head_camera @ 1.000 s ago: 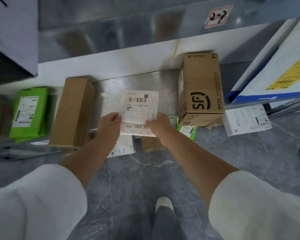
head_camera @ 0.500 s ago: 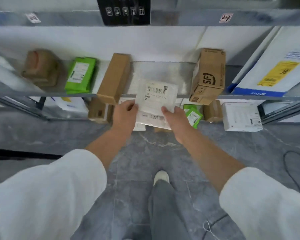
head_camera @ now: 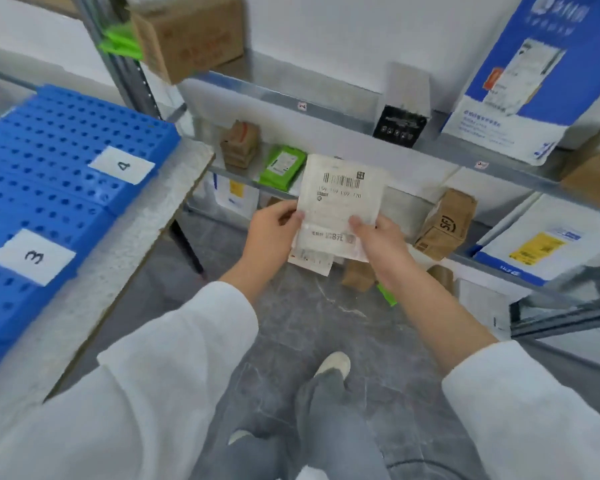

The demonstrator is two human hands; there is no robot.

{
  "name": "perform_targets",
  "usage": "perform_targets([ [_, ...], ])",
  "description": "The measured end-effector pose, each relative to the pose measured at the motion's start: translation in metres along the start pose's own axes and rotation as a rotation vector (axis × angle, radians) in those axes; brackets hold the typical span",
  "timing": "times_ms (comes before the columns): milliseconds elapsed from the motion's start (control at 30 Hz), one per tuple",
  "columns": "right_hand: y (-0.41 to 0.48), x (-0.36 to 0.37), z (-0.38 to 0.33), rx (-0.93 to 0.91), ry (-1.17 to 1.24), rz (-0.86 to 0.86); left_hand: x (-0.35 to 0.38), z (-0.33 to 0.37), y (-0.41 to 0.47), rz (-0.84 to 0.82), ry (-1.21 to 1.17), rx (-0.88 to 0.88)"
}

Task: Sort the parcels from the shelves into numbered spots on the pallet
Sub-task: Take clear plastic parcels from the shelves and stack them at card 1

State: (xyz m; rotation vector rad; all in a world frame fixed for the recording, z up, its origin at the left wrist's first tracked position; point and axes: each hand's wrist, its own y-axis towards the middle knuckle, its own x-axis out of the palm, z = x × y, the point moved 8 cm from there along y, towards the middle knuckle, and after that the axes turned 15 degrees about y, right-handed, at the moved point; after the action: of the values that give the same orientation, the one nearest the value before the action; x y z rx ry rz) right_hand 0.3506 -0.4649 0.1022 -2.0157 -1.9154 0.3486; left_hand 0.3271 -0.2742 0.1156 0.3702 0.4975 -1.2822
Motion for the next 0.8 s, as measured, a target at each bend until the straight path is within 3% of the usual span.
perform_targets([
  [233, -0.101, 0.146, -0.010, -0.003, -0.094, -0.292, -0.138, -0.056, -0.105, 0.316, -0.220, -0.202],
  [533, -0.208, 0.326, -0.015, -0.088, -0.289, -0.671, -0.304, -0.103, -0.207, 0.707, -0.297, -0.323],
  [800, -0.303, 0.475, 0.036, -0.082, -0.428, -1.001, -0.421, -0.171, -0.308, 1.017, -0.271, -0.497],
])
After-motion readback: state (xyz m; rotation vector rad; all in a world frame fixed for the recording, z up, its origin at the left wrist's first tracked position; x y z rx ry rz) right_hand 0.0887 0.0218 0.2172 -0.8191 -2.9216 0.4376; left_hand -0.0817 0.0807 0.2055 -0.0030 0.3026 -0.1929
